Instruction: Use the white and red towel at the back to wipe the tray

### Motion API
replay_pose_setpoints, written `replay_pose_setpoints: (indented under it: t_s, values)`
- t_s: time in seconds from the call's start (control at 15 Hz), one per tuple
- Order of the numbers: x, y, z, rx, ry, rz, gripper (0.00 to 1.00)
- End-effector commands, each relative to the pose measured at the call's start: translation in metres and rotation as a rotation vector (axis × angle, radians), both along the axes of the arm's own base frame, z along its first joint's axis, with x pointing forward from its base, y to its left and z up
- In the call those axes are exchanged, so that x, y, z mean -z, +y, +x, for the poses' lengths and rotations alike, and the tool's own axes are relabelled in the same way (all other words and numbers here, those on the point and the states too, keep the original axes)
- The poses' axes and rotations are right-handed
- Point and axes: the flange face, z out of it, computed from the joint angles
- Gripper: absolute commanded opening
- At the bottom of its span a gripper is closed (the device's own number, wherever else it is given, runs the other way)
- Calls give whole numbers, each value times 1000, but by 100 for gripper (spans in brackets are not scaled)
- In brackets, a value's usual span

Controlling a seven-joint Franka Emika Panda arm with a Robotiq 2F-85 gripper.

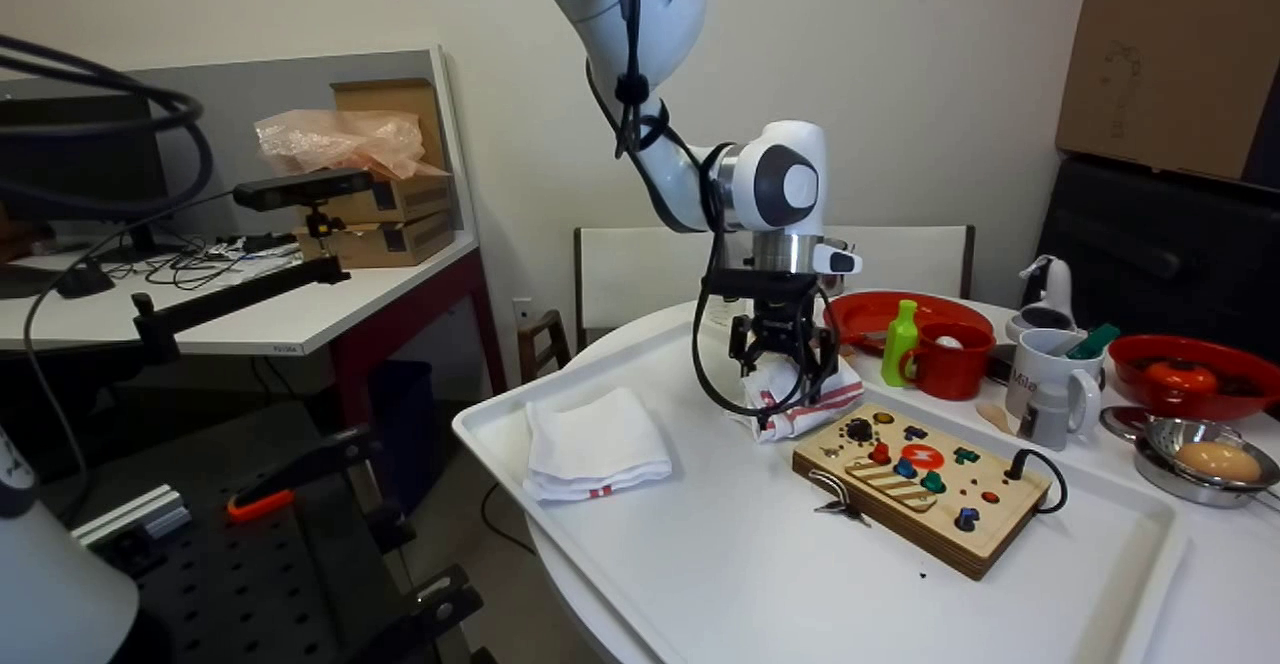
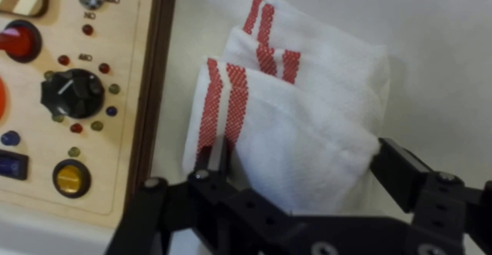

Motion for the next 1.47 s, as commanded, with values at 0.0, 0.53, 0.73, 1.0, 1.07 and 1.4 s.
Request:
replay_pose_setpoints:
  t_s: [0.0,0.53,0.73,1.0,1.07,1.4]
  values:
    - [13,4,2,-12,34,0,65]
    - [13,11,-3,-15,68,-4,7]
    - [14,17,-9,-22,57,7,0]
    - [21,16,-19,-17,51,8,0]
    - [22,16,-21,-15,53,9,0]
    - [20,15,-25,-10,45,9,0]
